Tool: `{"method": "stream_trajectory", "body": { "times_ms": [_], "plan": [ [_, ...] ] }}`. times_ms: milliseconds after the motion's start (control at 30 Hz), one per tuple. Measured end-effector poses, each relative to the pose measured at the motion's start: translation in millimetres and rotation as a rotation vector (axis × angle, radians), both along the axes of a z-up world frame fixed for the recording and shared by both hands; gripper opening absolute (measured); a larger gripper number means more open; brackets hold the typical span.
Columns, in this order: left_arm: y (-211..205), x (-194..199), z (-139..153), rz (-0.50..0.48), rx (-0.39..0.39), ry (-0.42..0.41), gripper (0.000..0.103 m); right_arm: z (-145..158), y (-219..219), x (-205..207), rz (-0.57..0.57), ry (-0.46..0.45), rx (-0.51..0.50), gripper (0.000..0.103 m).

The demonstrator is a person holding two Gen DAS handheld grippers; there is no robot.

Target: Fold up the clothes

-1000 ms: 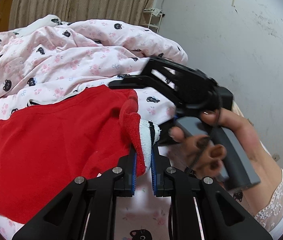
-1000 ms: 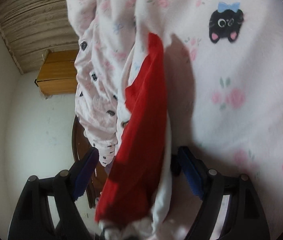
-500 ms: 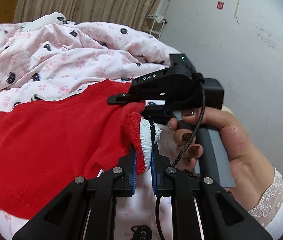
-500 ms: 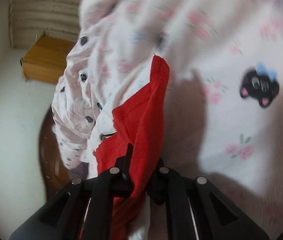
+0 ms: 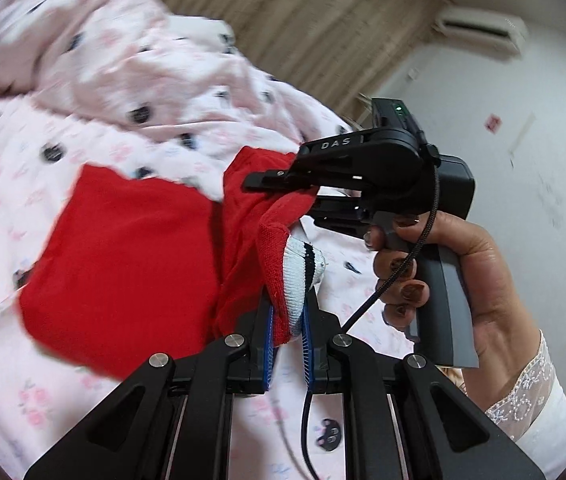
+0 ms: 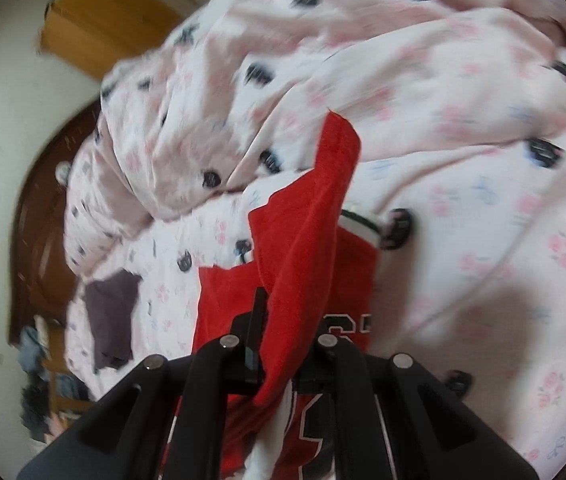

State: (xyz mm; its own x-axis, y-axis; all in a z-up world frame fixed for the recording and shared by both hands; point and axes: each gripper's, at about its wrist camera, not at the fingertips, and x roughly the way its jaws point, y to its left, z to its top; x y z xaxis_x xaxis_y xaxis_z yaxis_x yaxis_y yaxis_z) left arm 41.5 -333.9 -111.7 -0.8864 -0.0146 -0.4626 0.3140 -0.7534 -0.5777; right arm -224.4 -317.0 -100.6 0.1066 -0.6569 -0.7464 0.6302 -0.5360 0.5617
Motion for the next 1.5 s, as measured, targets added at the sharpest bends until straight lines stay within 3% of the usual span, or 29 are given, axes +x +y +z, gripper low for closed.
{"method": "stream_trajectory", "body": {
  "times_ms": [233, 567, 800, 867, 1067, 1300, 1500],
  "plan": [
    [-26, 27, -21, 0.075, 0.06, -0.019, 0.01, -13, -60, 40, 0.087, 0.092, 0.157, 0.009],
    [-37, 43, -34, 0.136, 0.105, -0.036, 0.01, -24, -93, 67, 0.13, 0.169, 0.288, 0.009],
    [-41, 54, -32, 0.164, 0.12, -0.037, 0.011, -12, -100, 83, 0.161, 0.234, 0.334, 0.009],
    [-46, 57, -39, 0.183, 0.142, -0.053, 0.011, -17, -108, 86, 0.171, 0.243, 0.36, 0.014],
    [-57, 73, -58, 0.252, 0.224, -0.066, 0.015, -17, -123, 91, 0.192, 0.209, 0.355, 0.03],
    [-48, 88, -52, 0.31, 0.198, -0.093, 0.023, 9, -128, 91, 0.203, 0.216, 0.307, 0.034],
    [-43, 107, -37, 0.351, 0.136, -0.096, 0.024, 10, -131, 90, 0.224, 0.138, 0.237, 0.035]
  ]
}}
